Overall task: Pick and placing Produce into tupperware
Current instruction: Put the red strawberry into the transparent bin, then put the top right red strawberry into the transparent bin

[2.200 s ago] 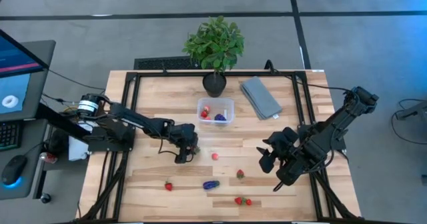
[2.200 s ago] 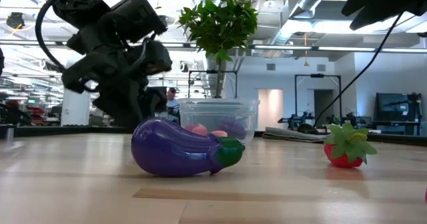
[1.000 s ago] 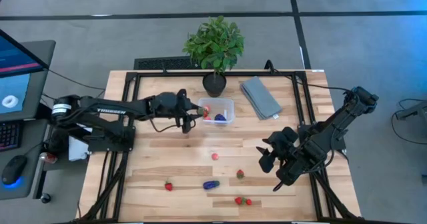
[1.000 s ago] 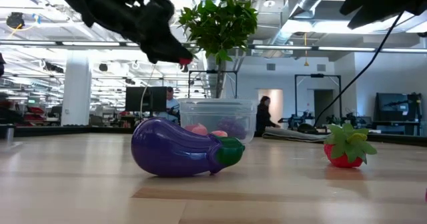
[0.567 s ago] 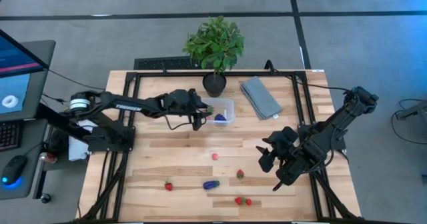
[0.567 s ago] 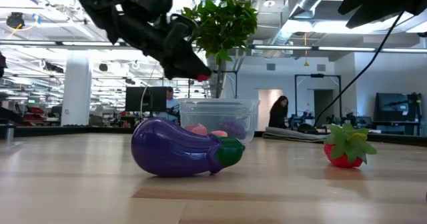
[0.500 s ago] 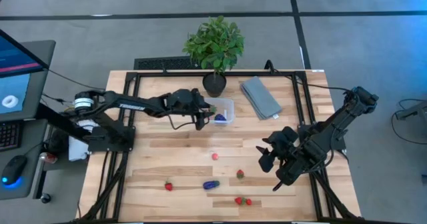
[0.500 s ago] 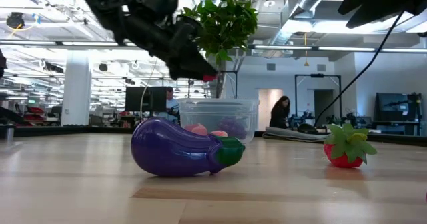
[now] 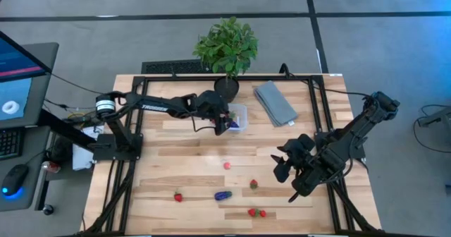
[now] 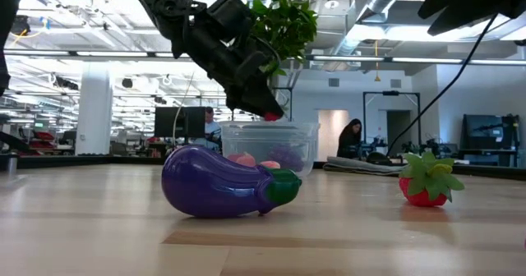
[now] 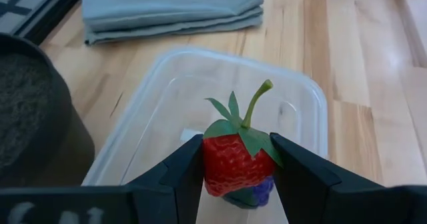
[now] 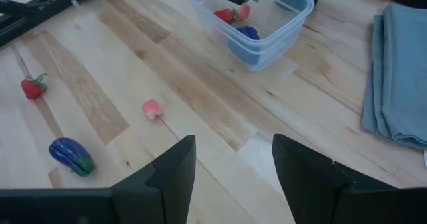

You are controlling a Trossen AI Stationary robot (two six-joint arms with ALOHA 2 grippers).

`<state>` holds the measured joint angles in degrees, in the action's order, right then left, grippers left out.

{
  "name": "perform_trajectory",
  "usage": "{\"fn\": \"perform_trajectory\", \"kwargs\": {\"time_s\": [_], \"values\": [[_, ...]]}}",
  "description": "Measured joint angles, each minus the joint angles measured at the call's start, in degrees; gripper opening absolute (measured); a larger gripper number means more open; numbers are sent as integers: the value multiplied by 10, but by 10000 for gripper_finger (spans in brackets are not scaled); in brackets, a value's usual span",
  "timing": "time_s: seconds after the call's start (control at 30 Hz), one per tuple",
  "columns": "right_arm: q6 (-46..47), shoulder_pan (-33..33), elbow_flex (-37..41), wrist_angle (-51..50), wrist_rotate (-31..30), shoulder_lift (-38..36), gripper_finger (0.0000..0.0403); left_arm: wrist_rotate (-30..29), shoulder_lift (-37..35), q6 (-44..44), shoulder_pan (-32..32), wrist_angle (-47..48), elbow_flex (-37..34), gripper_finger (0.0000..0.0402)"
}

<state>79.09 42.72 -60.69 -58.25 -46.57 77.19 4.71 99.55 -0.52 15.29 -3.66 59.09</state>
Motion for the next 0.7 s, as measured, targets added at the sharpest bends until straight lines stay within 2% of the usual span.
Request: {"fn": "perform_trajectory", "kwargs": {"time_s": [0.37, 0.7], "values": [[-1, 0, 0, -2, 0, 0, 221, -9, 0, -6, 6, 8, 1, 157], [0, 0, 0, -1, 0, 0, 221, -9, 0, -4, 6, 8, 1, 194]]}}
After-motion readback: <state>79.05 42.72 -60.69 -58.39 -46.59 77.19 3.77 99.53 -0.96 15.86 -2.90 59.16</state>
